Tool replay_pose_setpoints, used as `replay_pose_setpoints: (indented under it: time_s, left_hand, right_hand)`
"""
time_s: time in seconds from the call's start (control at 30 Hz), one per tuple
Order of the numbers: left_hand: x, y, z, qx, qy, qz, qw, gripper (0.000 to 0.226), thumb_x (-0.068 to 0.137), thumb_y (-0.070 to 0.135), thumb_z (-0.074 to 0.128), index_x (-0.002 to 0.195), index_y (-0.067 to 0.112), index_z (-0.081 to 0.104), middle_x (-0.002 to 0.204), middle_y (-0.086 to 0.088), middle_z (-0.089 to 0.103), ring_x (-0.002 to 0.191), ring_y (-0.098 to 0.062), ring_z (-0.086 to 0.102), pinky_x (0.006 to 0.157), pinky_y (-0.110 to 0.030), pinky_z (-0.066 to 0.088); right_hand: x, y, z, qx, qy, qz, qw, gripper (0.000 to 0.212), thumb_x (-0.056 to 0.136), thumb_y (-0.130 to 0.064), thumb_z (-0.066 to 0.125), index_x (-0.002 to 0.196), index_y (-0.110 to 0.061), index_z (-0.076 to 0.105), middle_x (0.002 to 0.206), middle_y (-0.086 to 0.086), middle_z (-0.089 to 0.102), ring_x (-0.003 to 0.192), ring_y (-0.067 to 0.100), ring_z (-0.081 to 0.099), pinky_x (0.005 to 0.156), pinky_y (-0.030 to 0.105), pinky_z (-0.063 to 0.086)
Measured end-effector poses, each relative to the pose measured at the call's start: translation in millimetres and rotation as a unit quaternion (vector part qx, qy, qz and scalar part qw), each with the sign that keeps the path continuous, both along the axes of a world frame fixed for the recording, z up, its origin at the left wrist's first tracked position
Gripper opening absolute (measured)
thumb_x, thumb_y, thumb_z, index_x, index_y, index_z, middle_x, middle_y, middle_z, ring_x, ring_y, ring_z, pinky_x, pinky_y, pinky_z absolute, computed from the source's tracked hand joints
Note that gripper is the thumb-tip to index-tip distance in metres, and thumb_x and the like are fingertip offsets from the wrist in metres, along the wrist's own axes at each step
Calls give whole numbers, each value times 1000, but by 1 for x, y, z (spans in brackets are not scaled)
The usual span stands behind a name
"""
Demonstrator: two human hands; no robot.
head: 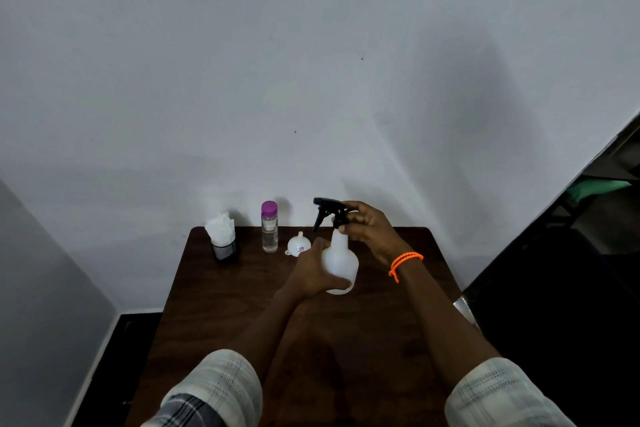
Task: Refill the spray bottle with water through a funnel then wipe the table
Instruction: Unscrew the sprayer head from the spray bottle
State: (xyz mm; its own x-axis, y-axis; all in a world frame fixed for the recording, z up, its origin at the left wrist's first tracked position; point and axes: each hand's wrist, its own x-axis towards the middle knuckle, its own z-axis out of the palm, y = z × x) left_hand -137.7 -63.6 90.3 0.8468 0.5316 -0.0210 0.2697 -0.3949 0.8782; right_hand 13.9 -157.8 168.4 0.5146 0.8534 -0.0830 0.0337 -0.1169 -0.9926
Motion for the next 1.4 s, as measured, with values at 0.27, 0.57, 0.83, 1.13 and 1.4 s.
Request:
replay_pose_setpoints:
  time_s: [0.27, 0.57, 0.83, 1.13, 1.4]
  left_hand:
    - [-4, 2, -1, 17, 6, -11, 1000, 80, 59, 33, 96, 121, 25, 47, 108, 19, 50, 98, 2, 51, 74, -15, 42]
    - [-14, 3, -8, 25, 24, -24, 999, 80, 57, 36, 95, 122, 28, 49, 117, 16, 54, 104, 3, 52, 75, -11, 39]
    - [-24, 2, -16, 32, 35, -16, 999, 76, 57, 31, 94, 116, 31, 46, 118, 13, 57, 102, 0, 55, 73, -8, 38]
    - [-36, 3, -22, 26, 26, 20, 999, 81, 53, 35, 96, 116, 33, 46, 105, 26, 52, 97, 3, 53, 75, -9, 40]
    - [-42, 6, -33, 33, 23, 33, 999, 92, 55, 30, 96, 133, 21, 48, 115, 12, 52, 106, -10, 53, 83, -23, 41]
  right_hand:
    - [0, 5, 18, 62, 15, -68, 996, 33, 80, 1, 78, 112, -5, 72, 108, 18, 75, 99, 26, 71, 90, 45, 57]
    - [5, 3, 35, 91, 26, -153, 984, 27, 76, -5, 85, 101, -7, 76, 99, 12, 75, 95, 26, 72, 84, 42, 61]
    - [13, -1, 44, 79, 38, -250, 964, 38, 70, -16, 92, 96, -3, 69, 82, 11, 72, 74, 20, 71, 67, 31, 59]
    - [27, -20, 30, 68, 232, -363, 900, 31, 72, -11, 91, 86, -5, 64, 88, 14, 72, 75, 22, 69, 67, 33, 63]
    - [34, -41, 4, 72, 337, -366, 865, 19, 79, -12, 85, 85, -5, 68, 89, 10, 70, 82, 18, 68, 59, 27, 63]
